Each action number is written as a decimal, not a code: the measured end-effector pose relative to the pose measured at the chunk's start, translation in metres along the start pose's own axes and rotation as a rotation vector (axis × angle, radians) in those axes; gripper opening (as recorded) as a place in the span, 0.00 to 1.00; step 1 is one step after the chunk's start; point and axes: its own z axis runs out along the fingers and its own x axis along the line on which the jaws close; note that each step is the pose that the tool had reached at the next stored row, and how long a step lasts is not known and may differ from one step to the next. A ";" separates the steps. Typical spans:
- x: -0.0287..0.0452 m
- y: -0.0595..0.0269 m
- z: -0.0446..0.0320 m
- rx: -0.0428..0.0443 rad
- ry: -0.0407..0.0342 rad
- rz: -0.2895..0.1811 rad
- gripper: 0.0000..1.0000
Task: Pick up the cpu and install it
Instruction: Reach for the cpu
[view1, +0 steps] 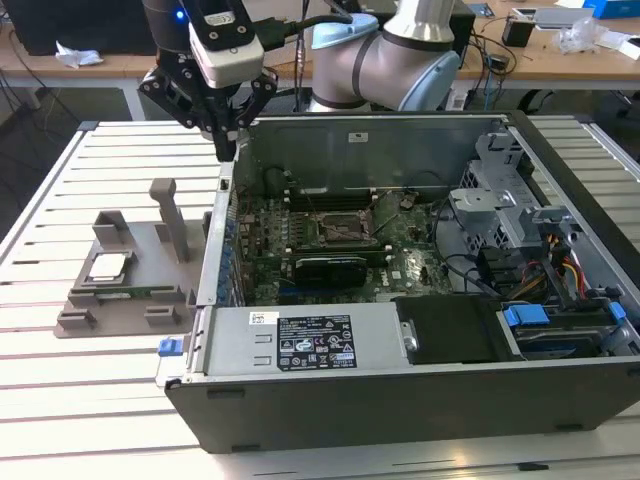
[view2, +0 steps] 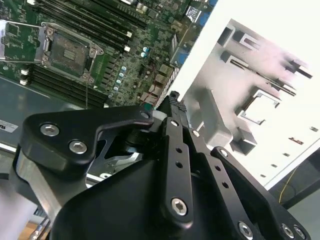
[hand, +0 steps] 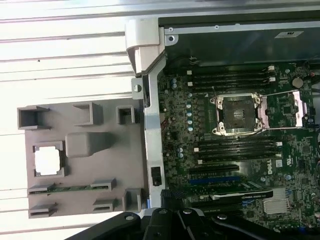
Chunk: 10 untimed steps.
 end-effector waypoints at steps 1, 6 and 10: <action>0.0022 -0.0002 0.0000 0.0000 0.0000 0.000 0.11; 0.0076 -0.0006 -0.0001 0.0000 0.0000 0.000 0.11; 0.0124 -0.0009 -0.0002 0.0000 0.0000 0.000 0.11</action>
